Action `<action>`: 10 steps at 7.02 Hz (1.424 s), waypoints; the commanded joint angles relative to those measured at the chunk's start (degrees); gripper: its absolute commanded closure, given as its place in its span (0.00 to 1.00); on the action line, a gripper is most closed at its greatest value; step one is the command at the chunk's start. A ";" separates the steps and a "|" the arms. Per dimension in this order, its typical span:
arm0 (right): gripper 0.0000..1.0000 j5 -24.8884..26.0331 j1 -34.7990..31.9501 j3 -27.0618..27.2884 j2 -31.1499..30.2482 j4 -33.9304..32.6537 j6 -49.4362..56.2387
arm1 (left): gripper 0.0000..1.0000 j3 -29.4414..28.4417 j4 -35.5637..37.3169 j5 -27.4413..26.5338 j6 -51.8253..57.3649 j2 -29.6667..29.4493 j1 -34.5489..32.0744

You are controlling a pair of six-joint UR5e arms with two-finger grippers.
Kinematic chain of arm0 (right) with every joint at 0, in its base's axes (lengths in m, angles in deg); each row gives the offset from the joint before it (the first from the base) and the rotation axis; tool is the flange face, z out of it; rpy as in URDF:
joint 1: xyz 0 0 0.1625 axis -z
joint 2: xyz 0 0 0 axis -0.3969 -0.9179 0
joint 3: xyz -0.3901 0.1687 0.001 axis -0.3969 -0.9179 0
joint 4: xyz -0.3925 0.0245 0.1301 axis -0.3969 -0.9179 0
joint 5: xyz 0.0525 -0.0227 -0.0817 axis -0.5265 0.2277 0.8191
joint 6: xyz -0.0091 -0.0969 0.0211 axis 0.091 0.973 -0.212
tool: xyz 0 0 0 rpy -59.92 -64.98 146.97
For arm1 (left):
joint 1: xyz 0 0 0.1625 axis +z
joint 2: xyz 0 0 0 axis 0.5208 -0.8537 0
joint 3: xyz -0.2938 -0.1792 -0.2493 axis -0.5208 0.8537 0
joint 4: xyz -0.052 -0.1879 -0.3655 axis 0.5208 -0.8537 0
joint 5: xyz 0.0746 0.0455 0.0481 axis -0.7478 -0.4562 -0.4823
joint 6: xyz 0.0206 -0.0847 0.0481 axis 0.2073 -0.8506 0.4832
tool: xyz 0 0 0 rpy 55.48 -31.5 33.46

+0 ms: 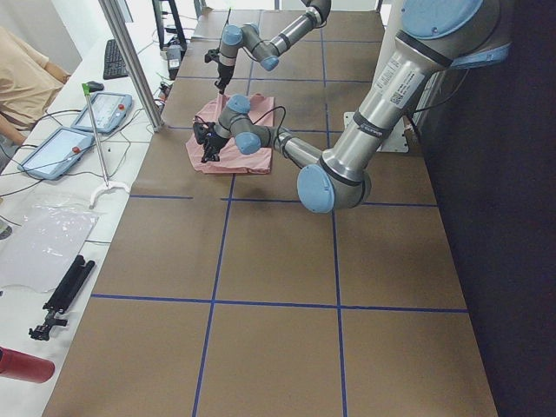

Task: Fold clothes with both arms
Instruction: 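Lay the hem down at the collar and open both grippers, then move the right gripper to the folded shirt's side edge and grasp it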

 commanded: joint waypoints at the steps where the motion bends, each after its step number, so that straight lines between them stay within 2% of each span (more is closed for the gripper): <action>1: 0.01 0.95 0.55 0.26 0.02 0.44 0.20 | 0.10 -1.38 -4.76 -0.01 -0.44 0.69 0.03; 2: 0.00 0.87 0.55 0.43 -0.07 0.79 0.64 | 0.00 -1.04 -6.28 0.08 -0.53 0.70 -0.06; 3: 0.00 0.69 0.29 2.09 -0.24 0.80 2.56 | 0.00 -0.86 -6.38 0.16 -0.35 0.79 -0.15; 4: 0.00 0.17 0.12 6.19 -1.90 0.71 2.31 | 0.00 1.14 -6.03 2.08 -0.27 0.96 -0.41; 5: 0.00 -0.45 0.46 13.46 -7.57 0.88 1.96 | 0.00 6.56 -6.64 9.32 -0.26 4.79 -0.41; 6: 0.00 -0.89 1.25 22.06 -13.28 0.80 1.61 | 0.00 10.79 -6.73 11.22 -1.13 6.22 -0.50; 7: 0.00 -2.89 3.61 28.41 -18.91 0.97 -1.70 | 0.00 12.48 -8.73 11.15 -4.10 7.19 0.20; 8: 0.00 -1.87 6.76 31.08 -20.27 1.06 -8.00 | 0.00 13.11 -13.02 11.41 -5.35 7.55 0.47; 9: 0.00 2.14 10.62 33.46 -21.85 1.06 -14.15 | 0.00 12.68 -14.80 11.41 -5.88 7.55 0.64; 10: 0.01 5.05 12.14 33.31 -21.95 0.97 -18.30 | 0.00 12.85 -15.17 11.41 -6.59 7.64 0.64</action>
